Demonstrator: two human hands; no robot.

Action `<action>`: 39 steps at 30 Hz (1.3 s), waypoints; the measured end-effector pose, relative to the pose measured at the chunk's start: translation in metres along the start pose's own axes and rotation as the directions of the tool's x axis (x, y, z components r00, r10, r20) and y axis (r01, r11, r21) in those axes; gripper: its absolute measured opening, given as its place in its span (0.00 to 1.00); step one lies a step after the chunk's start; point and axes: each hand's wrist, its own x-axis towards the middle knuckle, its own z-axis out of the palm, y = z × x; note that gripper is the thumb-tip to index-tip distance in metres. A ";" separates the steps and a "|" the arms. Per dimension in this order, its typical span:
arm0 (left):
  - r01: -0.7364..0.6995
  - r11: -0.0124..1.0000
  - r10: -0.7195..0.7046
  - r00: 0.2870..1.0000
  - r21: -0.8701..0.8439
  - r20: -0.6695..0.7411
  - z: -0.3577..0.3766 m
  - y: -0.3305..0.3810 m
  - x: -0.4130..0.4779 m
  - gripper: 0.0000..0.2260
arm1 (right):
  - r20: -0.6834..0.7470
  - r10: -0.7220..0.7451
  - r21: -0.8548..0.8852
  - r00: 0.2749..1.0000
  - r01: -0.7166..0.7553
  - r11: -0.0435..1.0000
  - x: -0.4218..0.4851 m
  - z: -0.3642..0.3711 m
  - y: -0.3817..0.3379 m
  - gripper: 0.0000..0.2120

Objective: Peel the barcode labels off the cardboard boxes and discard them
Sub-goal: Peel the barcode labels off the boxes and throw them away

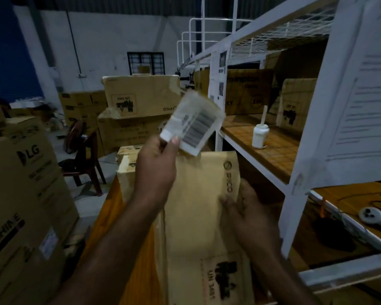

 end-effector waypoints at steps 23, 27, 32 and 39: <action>0.066 0.963 -0.026 0.988 0.261 -0.152 -0.014 -0.042 0.064 0.06 | 0.456 -0.305 -0.457 0.836 0.515 0.725 -0.024 0.034 -0.054 0.45; -0.041 0.947 0.064 0.996 0.318 -0.060 -0.009 -0.043 0.061 0.07 | 0.470 -0.380 -0.425 0.797 0.581 0.694 -0.005 0.047 -0.084 0.43; -0.025 0.949 0.068 0.990 0.315 -0.126 -0.027 -0.054 0.064 0.07 | 0.426 -0.497 -0.366 0.756 0.646 0.669 -0.031 0.059 -0.065 0.37; -0.057 0.946 0.102 0.987 0.319 -0.126 -0.022 -0.054 0.069 0.07 | 0.383 -0.445 -0.407 0.810 0.580 0.706 0.000 0.075 -0.088 0.32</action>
